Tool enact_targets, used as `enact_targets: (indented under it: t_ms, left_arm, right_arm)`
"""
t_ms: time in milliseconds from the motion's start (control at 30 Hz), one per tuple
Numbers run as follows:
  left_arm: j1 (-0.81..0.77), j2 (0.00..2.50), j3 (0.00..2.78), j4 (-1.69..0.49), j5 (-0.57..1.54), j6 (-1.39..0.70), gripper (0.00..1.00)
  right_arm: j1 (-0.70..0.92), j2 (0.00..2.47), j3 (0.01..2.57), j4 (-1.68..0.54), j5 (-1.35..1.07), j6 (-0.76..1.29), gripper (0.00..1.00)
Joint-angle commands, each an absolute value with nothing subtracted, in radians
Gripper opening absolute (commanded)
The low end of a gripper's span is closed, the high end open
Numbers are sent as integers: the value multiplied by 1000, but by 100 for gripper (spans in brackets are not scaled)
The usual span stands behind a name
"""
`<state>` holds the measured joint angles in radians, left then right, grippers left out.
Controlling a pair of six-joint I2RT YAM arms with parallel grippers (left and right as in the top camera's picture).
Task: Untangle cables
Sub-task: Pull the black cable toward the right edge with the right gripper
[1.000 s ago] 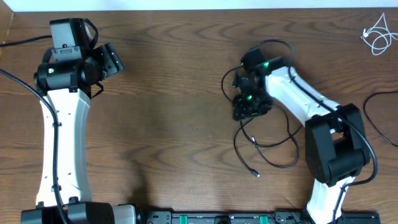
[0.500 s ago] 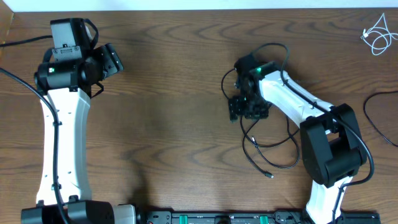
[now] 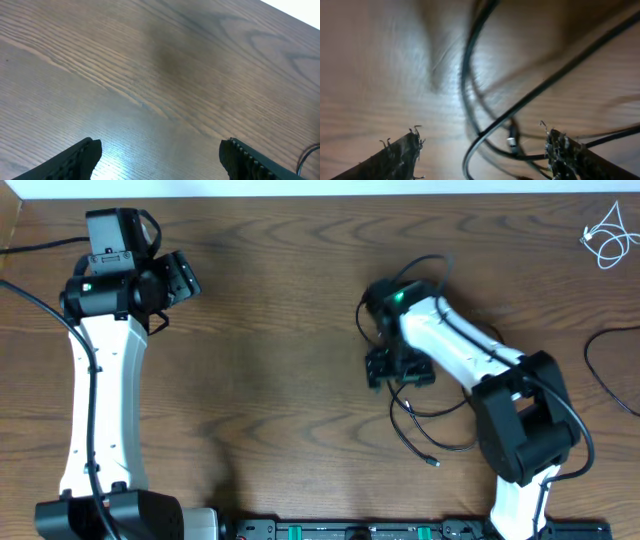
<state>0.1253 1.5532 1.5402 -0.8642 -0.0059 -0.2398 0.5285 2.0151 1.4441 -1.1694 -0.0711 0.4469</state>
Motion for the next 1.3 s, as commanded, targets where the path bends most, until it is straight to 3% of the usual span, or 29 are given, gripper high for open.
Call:
enact_targets:
  t_ms: [0, 167, 300, 400, 433, 500, 600, 733, 1067, 1267]
  left_arm:
    - [128, 1568, 1554, -867, -8, -249, 80]
    - [128, 1568, 1554, -867, -8, -249, 80]
    - [128, 1568, 1554, -867, -8, -249, 80]
    - [128, 1568, 1554, -866, -8, -250, 80]
    - [128, 1568, 1554, -867, -8, -249, 80]
    - [128, 1568, 1554, -867, -8, -250, 81]
    - [128, 1568, 1554, -867, -8, -250, 80]
    - [128, 1568, 1554, -867, -8, -250, 80]
    - [128, 1568, 1554, -867, -8, -250, 80]
    - [128, 1568, 1554, -867, -8, -250, 80]
  right_arm:
    - [571, 2020, 1399, -1171, -86, 395, 80]
    - [576, 2020, 1326, -1170, -84, 383, 80]
    - [576, 2020, 1279, -1158, -85, 377, 73]
    - [576, 2020, 1274, -1084, -84, 377, 37]
    - [575, 2020, 1274, -1016, -77, 377, 18]
    - [570, 2020, 1275, -965, -49, 378, 1]
    - [533, 2020, 1293, -891, 3, 388, 1]
    - [406, 2008, 1451, -970, 9, 325, 1]
    - [-28, 1937, 2158, -1325, 1, 140, 1]
    - [-307, 1937, 2514, -1329, -6, 174, 1]
